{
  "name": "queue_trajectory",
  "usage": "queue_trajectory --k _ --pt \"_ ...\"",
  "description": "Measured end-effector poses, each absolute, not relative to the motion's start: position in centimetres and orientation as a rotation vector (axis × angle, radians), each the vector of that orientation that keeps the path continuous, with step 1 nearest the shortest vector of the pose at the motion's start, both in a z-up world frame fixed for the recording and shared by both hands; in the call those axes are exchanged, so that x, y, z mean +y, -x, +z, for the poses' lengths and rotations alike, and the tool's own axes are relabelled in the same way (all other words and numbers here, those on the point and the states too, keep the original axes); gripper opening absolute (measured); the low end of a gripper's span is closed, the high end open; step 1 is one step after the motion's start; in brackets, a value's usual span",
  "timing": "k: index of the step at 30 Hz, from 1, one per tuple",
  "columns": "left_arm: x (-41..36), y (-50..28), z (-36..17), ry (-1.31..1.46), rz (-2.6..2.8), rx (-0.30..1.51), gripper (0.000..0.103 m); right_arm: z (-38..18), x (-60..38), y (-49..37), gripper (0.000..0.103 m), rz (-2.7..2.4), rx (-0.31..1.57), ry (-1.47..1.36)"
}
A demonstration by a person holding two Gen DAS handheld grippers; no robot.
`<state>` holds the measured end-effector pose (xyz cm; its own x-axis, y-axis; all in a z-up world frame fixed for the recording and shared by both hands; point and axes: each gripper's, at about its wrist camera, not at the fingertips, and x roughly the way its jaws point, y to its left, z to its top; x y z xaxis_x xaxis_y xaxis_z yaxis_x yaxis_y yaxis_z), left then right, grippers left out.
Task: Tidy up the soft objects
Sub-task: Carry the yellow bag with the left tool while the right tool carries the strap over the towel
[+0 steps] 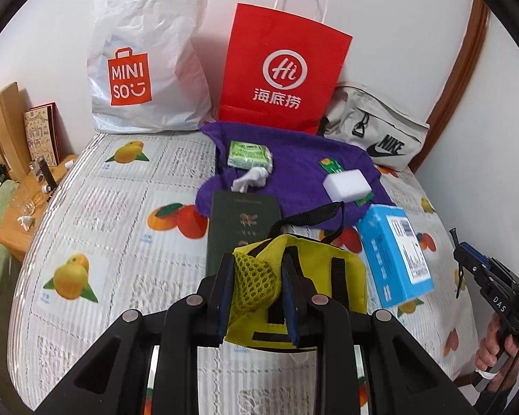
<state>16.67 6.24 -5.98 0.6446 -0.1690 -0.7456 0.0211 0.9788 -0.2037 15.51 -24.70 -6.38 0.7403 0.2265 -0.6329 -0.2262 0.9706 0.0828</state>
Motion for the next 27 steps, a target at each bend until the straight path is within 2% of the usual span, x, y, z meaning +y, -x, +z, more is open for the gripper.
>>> queue_trajectory --k 16,27 --pt "5.6 -23.0 -5.8 0.195 -0.120 0.871 0.024 -4.6 -23.9 -22.6 0.021 0.253 0.683 0.030" --pt "5.1 -28.3 -6.9 0.186 -0.119 0.898 0.024 -5.6 -22.7 -28.8 0.021 0.288 0.706 0.002"
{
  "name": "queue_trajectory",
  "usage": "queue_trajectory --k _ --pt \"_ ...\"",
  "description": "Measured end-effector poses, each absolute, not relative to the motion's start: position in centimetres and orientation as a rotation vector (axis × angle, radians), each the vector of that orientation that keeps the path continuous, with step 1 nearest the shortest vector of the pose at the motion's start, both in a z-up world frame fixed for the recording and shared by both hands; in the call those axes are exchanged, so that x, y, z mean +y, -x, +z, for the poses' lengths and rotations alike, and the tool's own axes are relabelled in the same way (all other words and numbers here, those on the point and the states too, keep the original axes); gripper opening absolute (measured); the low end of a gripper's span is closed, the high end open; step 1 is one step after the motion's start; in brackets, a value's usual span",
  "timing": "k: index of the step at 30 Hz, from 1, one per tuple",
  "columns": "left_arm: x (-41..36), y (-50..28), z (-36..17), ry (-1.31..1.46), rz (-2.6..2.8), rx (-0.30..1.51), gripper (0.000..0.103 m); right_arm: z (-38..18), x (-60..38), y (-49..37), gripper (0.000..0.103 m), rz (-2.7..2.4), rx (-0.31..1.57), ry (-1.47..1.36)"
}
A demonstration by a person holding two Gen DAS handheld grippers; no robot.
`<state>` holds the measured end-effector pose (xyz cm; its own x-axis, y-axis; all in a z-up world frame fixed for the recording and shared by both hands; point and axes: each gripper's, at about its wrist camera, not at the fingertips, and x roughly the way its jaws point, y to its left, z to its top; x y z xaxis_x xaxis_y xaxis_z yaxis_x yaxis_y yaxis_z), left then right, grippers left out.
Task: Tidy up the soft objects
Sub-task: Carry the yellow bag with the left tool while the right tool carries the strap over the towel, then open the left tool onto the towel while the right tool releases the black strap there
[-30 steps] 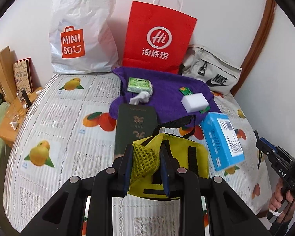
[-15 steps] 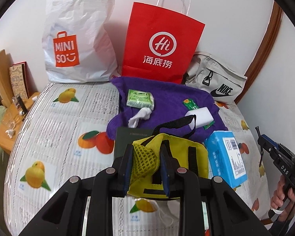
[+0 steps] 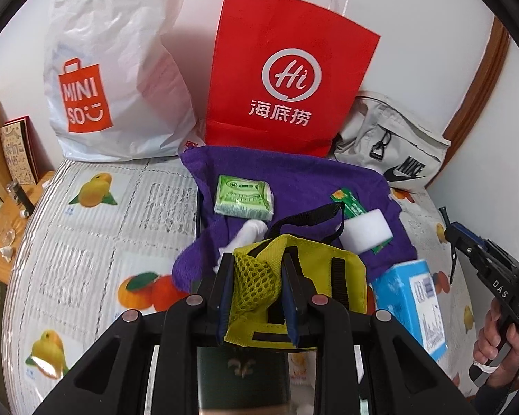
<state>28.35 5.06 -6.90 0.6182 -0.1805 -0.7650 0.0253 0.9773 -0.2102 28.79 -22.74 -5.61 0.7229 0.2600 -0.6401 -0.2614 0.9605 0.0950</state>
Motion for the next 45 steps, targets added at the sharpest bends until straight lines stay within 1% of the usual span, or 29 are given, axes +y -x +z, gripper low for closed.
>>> queue_trajectory --k 11,22,38,45 --pt "4.8 -33.3 -8.8 0.182 -0.110 0.925 0.024 -7.3 -23.1 -34.9 0.021 0.257 0.747 0.016" --pt "3.8 -36.2 -10.3 0.200 -0.127 0.964 0.024 -8.7 -23.2 -38.8 0.021 0.240 0.782 0.047" --pt "2.9 -38.7 -12.5 0.176 -0.104 1.025 0.025 -13.2 -24.4 -41.6 0.021 0.231 0.916 0.025" --pt "2.7 -38.8 -13.1 0.179 -0.109 1.031 0.025 -14.1 -24.8 -42.0 0.021 0.226 0.959 0.007"
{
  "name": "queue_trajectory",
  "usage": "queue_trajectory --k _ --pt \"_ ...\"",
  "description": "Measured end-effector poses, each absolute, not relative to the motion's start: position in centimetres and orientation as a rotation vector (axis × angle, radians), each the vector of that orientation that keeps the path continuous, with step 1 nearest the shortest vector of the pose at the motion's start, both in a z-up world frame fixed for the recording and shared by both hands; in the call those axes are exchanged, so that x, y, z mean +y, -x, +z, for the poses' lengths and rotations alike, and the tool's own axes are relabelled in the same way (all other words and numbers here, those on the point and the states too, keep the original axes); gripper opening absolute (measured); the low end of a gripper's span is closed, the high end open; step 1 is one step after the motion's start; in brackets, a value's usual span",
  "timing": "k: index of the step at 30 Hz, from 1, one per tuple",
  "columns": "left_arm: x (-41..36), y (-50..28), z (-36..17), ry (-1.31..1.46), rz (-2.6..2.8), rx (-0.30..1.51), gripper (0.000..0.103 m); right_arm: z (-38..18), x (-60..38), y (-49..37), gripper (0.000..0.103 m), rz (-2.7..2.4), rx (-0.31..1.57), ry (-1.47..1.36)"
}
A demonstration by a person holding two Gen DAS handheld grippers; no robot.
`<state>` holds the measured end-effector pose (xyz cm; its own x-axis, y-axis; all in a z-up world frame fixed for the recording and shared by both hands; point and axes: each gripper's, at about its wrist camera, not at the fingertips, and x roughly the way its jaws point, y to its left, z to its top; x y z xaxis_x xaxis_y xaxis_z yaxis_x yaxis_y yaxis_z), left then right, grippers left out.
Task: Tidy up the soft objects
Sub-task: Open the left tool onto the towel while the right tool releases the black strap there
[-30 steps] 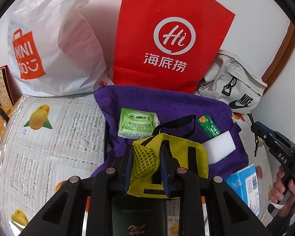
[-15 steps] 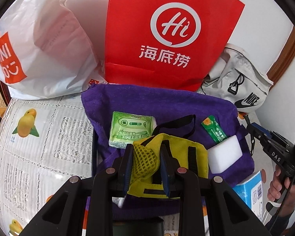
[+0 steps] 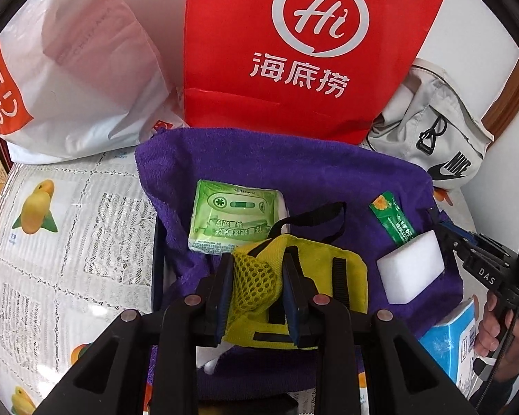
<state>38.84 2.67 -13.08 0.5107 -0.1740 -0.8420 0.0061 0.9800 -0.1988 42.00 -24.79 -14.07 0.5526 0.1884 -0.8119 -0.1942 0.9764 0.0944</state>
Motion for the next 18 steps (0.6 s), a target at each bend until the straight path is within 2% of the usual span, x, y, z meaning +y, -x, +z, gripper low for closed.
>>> queue_trajectory --k 12,14,15,18 --pt "2.0 -38.4 -12.7 0.156 -0.116 1.034 0.035 -14.9 -24.2 -42.1 0.022 0.241 1.007 0.017" --pt "2.1 -38.3 -12.6 0.152 -0.111 1.035 0.044 -15.0 -24.3 -42.1 0.028 0.234 1.017 0.016" --pt "2.1 -38.1 -12.4 0.149 -0.109 1.033 0.045 -15.0 -24.4 -42.1 0.033 0.225 1.021 0.013" --pt "2.6 -37.5 -11.7 0.149 -0.105 1.021 0.046 -14.7 -24.8 -42.0 0.036 0.215 1.021 0.006"
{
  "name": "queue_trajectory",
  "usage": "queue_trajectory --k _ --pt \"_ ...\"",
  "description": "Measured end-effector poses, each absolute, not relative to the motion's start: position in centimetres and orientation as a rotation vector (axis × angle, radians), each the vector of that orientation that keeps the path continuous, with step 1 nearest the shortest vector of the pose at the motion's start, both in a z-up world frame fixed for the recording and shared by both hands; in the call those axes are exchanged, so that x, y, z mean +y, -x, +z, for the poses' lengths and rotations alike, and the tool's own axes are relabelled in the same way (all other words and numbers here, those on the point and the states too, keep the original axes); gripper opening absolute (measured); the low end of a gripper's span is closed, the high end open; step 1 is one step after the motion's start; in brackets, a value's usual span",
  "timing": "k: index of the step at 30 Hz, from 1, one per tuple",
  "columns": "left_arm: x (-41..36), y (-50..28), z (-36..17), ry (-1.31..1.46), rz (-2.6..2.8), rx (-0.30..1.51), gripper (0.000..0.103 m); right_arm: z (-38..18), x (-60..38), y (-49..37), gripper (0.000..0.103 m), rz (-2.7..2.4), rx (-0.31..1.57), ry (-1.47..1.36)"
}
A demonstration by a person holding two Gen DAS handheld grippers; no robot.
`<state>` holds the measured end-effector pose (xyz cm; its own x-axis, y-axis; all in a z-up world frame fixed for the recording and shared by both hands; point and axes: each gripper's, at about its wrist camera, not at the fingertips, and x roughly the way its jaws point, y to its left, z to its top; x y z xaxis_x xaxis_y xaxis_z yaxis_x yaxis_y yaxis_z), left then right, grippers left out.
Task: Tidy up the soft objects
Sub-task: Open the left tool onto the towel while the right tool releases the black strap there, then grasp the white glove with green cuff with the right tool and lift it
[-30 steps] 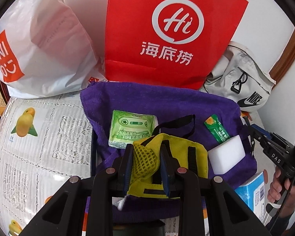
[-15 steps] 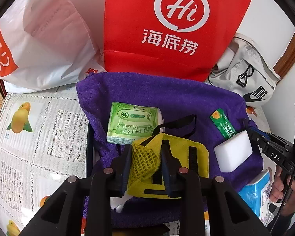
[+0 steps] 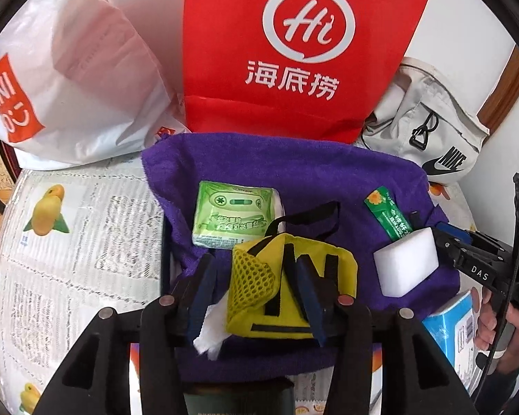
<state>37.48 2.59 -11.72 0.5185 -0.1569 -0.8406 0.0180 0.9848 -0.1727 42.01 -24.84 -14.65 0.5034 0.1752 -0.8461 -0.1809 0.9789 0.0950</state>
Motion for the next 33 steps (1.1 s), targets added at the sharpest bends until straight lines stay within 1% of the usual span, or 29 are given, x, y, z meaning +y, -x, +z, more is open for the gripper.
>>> queue_trajectory --k 2,4,6,8,12,16,22,24,28,33 --pt "2.9 -36.9 -11.1 0.144 -0.098 1.010 0.049 -13.9 -25.1 -41.4 0.037 0.210 1.005 0.000" --pt "3.3 -36.3 -10.4 0.139 -0.090 1.001 0.050 -12.9 -25.4 -40.6 0.042 0.202 0.974 -0.004" --pt "3.6 -35.5 -9.8 0.135 -0.085 0.992 0.050 -11.7 -25.4 -39.2 0.049 0.197 0.930 -0.016" --pt "3.9 -34.5 -9.0 0.132 -0.077 0.978 0.050 -10.6 -25.4 -37.9 0.052 0.205 0.902 -0.031" --pt "4.4 -32.0 -7.6 0.140 -0.076 0.936 0.050 -8.7 -24.4 -34.4 0.053 0.249 0.861 -0.020" --pt "4.8 -28.9 -6.3 0.162 -0.082 0.897 0.050 -8.0 -23.2 -30.8 0.055 0.287 0.850 -0.016" --pt "5.1 -24.6 -5.7 0.177 -0.102 0.915 0.051 -8.6 -21.7 -24.1 0.055 0.329 0.857 -0.065" --pt "5.2 -23.2 -5.6 0.179 -0.107 0.924 0.052 -9.0 -21.1 -22.2 0.055 0.369 0.869 -0.081" --pt "5.4 -20.6 -5.4 0.171 -0.112 0.922 0.059 -9.6 -19.8 -18.8 0.055 0.410 0.864 -0.073" --pt "5.5 -18.4 -6.1 0.174 -0.113 0.936 0.060 -10.7 -17.6 -15.7 0.055 0.465 0.857 -0.025"
